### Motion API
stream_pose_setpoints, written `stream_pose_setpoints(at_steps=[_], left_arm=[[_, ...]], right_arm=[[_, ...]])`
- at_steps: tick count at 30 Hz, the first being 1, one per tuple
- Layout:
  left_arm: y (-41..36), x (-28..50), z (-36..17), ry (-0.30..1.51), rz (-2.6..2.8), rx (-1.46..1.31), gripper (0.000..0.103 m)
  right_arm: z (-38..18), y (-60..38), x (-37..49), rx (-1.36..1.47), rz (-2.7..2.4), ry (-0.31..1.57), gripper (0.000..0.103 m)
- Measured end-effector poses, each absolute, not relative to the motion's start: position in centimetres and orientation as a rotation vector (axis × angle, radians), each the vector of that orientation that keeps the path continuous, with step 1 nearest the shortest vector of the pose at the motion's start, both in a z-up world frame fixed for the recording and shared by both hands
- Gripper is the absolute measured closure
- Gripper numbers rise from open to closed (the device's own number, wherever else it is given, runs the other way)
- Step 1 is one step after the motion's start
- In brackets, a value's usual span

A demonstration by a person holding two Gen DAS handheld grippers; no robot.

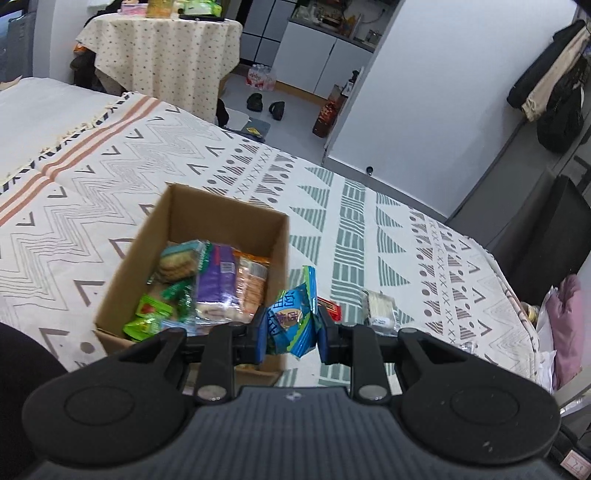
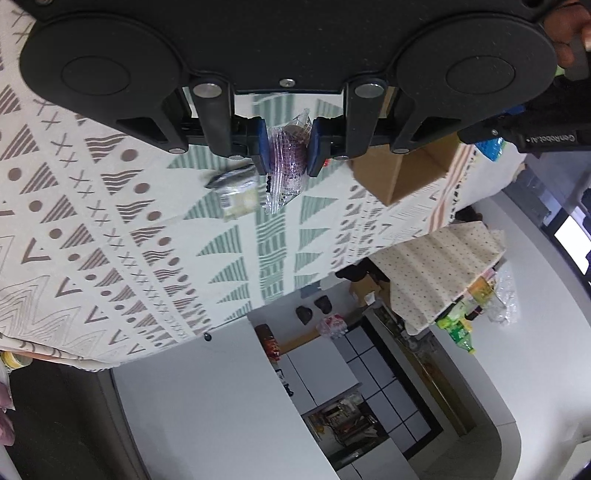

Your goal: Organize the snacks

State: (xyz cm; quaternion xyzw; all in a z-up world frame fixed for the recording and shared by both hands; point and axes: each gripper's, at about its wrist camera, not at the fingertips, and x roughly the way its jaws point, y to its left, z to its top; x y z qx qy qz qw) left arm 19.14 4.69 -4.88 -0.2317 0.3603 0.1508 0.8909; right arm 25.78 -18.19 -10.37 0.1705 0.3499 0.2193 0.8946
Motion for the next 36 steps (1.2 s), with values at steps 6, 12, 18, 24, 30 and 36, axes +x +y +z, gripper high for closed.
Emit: stream_pose_setpoints(at_steps=[6, 12, 18, 24, 30, 36], left_arm=[[7.2, 18.3, -4.2, 0.730, 0.345, -0.514, 0.078], [9.3, 17.7, -3.5, 0.711, 0.365, -0.527, 0.078], [11.2, 17.9, -4.1, 0.722, 0.390, -0.552, 0.078], [12.3, 18.6, -5.4, 0.757, 0.402, -0.569, 0.077], [13.6, 19.1, -6.9, 0.805, 0.427, -0.592, 0.073], [15.0, 19.0, -7.3, 0.805, 0.442, -0.606, 0.061]], right_arm=[[-9.1, -16.7, 25.5, 0.375, 0.470, 0.718, 0.082], [-7.8, -14.4, 25.7, 0.385, 0.533, 0.699, 0.096], [-7.9, -12.1, 26.6, 0.356, 0.560, 0.712, 0.100], [-10.3, -12.0, 27.6, 0.345, 0.497, 0.806, 0.085], [-13.2, -10.8, 27.7, 0.309, 0.452, 0.890, 0.051], [-16.7, -9.5, 28.2, 0.273, 0.401, 1.000, 0.047]])
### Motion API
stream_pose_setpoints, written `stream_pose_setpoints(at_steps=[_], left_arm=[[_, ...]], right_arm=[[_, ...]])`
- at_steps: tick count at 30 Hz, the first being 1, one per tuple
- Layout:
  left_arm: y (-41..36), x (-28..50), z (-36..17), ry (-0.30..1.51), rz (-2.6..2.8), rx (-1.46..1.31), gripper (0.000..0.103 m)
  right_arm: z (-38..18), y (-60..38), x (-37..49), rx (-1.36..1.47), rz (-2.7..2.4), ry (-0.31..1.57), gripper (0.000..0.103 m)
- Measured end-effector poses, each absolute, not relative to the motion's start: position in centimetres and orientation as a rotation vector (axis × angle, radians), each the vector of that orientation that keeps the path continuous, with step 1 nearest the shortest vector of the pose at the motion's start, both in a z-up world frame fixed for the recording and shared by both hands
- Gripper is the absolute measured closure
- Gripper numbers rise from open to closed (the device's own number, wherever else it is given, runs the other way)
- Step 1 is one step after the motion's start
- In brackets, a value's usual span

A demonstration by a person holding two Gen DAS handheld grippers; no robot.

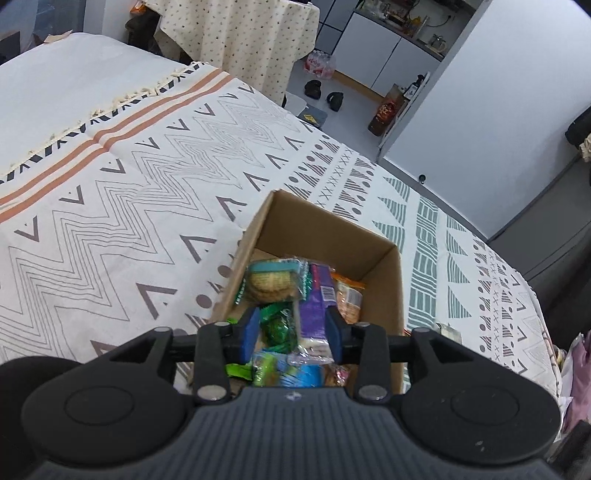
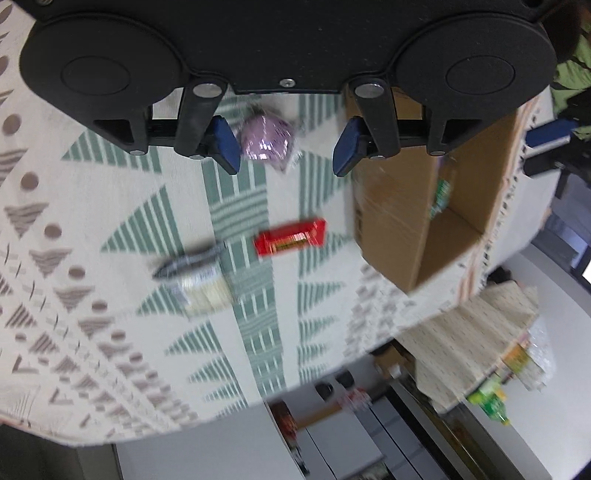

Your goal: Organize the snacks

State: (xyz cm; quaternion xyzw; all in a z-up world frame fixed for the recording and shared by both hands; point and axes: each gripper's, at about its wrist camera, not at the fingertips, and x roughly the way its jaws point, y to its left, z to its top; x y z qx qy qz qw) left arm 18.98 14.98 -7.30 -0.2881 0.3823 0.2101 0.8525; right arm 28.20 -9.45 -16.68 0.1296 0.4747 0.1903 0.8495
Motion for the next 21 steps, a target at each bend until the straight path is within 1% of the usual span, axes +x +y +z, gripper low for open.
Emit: stream_pose_setpoints(at_steps=[3, 7, 10, 12, 13, 14, 16, 21], left_arm=[[15.6, 19.0, -7.5, 0.804, 0.447, -0.613, 0.058], [16.6, 19.2, -7.7, 0.810, 0.455, -0.626, 0.057], [17.2, 19.3, -7.8, 0.811, 0.465, -0.626, 0.053], [17.6, 19.3, -7.8, 0.811, 0.473, -0.626, 0.049], [17.8, 19.3, -7.9, 0.812, 0.477, -0.626, 0.048], [18.1, 19.3, -8.0, 0.814, 0.483, -0.627, 0.047], [18.5, 19.2, -8.2, 0.817, 0.492, -0.633, 0.047], [19.3, 18.9, -8.4, 0.823, 0.498, -0.652, 0.047]], right_arm=[[-17.6, -8.7, 28.3, 0.246, 0.390, 1.033, 0.043], [-18.5, -7.8, 28.6, 0.220, 0.372, 1.070, 0.042], [-19.1, -7.1, 28.8, 0.201, 0.363, 1.089, 0.042], [-19.5, -6.5, 29.0, 0.161, 0.348, 1.103, 0.047], [-19.6, -6.2, 29.1, 0.130, 0.333, 1.104, 0.056], [-19.6, -6.0, 29.2, 0.112, 0.322, 1.103, 0.061], [-19.4, -6.2, 29.4, 0.132, 0.317, 1.111, 0.067], [-17.2, -6.9, 29.8, 0.188, 0.315, 1.080, 0.070]])
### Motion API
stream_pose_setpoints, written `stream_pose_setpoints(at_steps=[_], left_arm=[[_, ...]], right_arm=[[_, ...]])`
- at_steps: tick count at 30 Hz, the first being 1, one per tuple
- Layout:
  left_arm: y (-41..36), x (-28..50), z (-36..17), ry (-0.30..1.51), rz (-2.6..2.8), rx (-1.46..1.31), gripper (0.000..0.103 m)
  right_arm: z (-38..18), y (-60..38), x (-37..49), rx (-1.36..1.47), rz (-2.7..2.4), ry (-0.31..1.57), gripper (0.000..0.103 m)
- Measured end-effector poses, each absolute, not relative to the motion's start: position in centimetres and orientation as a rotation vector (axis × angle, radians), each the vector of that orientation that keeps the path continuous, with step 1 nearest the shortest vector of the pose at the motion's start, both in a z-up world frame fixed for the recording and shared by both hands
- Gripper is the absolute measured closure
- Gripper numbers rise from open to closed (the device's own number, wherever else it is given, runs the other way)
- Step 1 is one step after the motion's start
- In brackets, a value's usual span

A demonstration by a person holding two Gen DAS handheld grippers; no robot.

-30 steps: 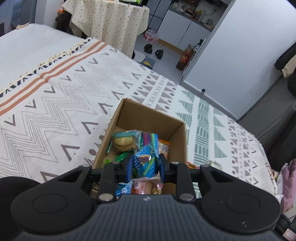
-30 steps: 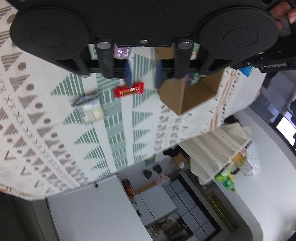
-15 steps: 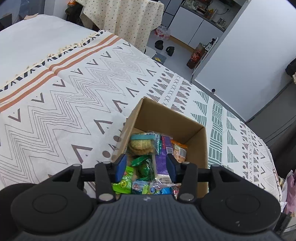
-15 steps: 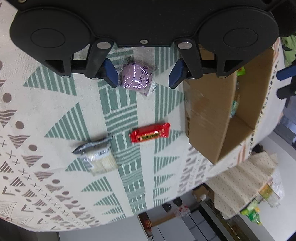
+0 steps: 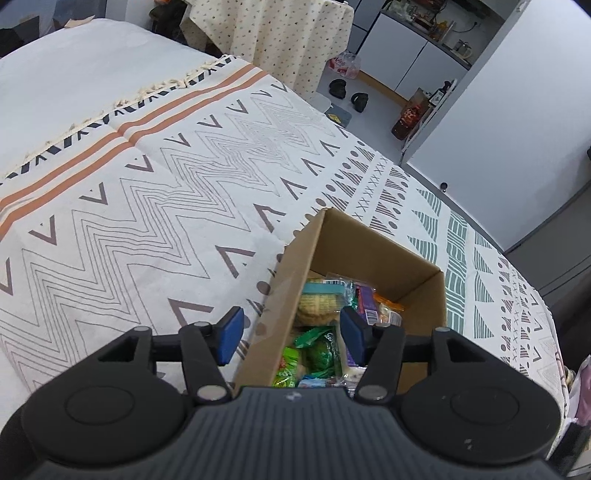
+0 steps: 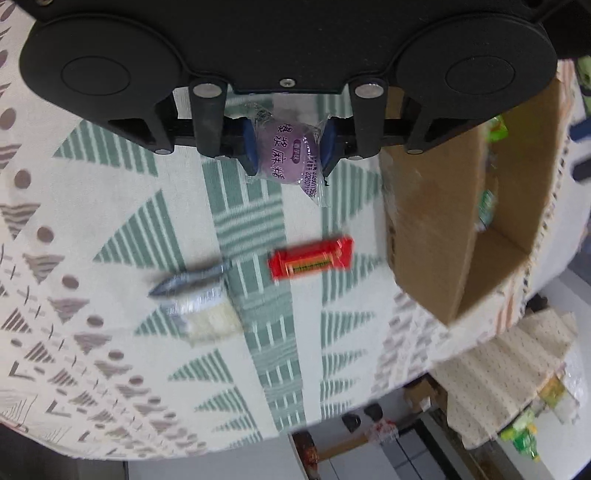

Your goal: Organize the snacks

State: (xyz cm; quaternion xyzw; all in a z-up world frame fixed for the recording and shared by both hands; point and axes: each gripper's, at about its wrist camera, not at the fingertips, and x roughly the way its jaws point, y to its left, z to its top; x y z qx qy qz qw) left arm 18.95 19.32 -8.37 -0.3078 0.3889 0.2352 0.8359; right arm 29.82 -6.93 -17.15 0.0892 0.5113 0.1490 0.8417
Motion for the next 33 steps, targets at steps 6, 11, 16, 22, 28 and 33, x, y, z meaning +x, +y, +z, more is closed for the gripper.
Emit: stream_pose_setpoints(at_steps=[6, 11, 16, 22, 28, 33], left_arm=[[19.6, 18.5, -7.9, 0.815, 0.496, -0.661, 0.047], [19.8, 18.0, -7.3, 0.803, 0.498, -0.666, 0.041], [20.2, 17.3, -6.3, 0.787, 0.507, -0.658, 0.030], [21.3, 16.4, -4.9, 0.774, 0.525, -0.649, 0.022], [21.6, 16.0, -3.5, 0.764, 0.555, -0.622, 0.017], [20.7, 16.3, -2.6, 0.746, 0.545, -0.605, 0.013]], right_arm=[[-12.8, -6.1, 29.7, 0.209, 0.374, 0.989, 0.070], [-10.0, -4.5, 29.9, 0.198, 0.433, 0.936, 0.070], [-7.9, -2.4, 29.6, 0.188, 0.501, 0.901, 0.069], [-6.3, 0.6, 28.8, 0.230, 0.626, 0.896, 0.067], [-4.5, 1.0, 28.2, 0.276, 0.713, 0.856, 0.043], [-3.7, -1.0, 28.3, 0.282, 0.680, 0.839, 0.041]])
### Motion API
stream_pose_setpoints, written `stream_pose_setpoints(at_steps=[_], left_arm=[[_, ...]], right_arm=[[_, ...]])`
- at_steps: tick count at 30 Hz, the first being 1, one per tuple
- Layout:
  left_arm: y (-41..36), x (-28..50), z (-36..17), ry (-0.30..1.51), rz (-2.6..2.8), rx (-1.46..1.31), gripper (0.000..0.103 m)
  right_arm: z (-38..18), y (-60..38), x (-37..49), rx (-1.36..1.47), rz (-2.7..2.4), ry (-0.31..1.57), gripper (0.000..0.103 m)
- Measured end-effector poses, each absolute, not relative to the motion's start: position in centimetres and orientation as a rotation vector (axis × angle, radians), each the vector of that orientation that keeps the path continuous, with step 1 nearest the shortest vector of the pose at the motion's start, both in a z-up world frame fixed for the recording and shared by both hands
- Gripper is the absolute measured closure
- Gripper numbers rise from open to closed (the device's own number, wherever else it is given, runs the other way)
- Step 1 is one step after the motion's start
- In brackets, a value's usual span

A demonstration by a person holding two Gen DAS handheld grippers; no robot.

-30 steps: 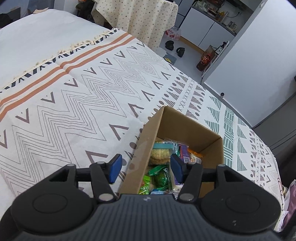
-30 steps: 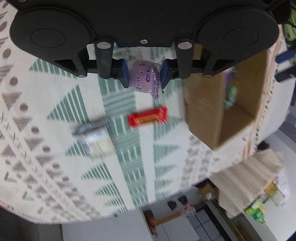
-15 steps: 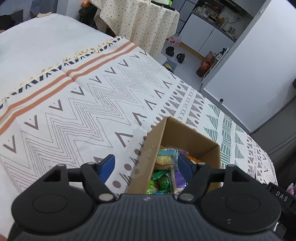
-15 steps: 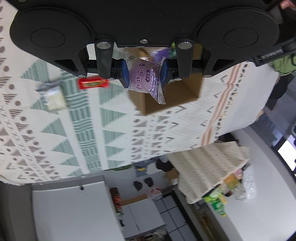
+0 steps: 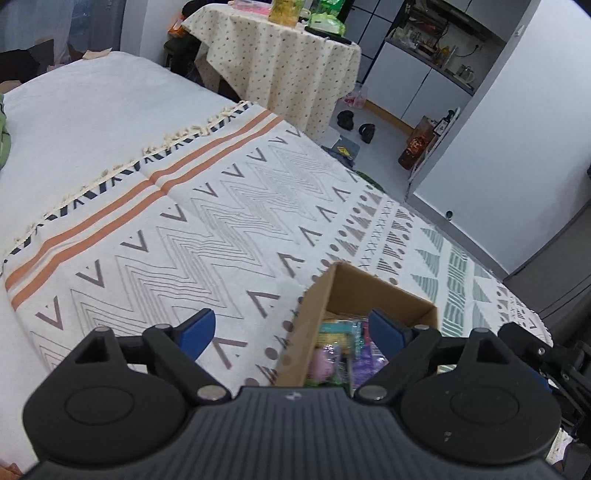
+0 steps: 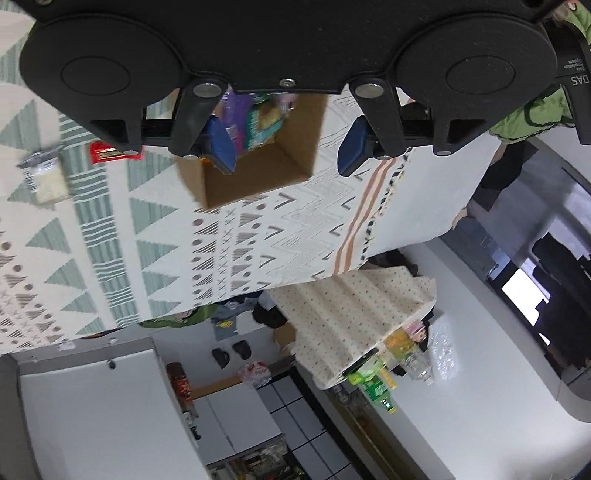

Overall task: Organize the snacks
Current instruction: 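Lower the purple cake into the box and open the right gripper, then grasp the red candy bar with the left gripper while the right grasps the clear-wrapped pastry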

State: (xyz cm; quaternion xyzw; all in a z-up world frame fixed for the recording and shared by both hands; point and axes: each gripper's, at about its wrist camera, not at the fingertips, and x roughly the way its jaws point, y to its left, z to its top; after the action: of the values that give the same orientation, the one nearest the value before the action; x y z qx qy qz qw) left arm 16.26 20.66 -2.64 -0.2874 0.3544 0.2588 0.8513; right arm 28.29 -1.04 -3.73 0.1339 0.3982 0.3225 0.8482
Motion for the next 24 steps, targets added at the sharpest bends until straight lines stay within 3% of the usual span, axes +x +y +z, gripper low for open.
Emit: stream_pose_setpoints(at_steps=[17, 24], left_arm=[[13.3, 19.7, -1.7, 0.757, 0.411, -0.548, 0.009], [9.7, 21.5, -1.6, 0.754, 0.345, -0.517, 0.009]], right_arm=[[-4.2, -11.7, 29.5, 0.289, 0.515, 0.804, 0.017], [-5.7, -15.0, 30.6, 0.307, 0.478, 0.806, 0.015]])
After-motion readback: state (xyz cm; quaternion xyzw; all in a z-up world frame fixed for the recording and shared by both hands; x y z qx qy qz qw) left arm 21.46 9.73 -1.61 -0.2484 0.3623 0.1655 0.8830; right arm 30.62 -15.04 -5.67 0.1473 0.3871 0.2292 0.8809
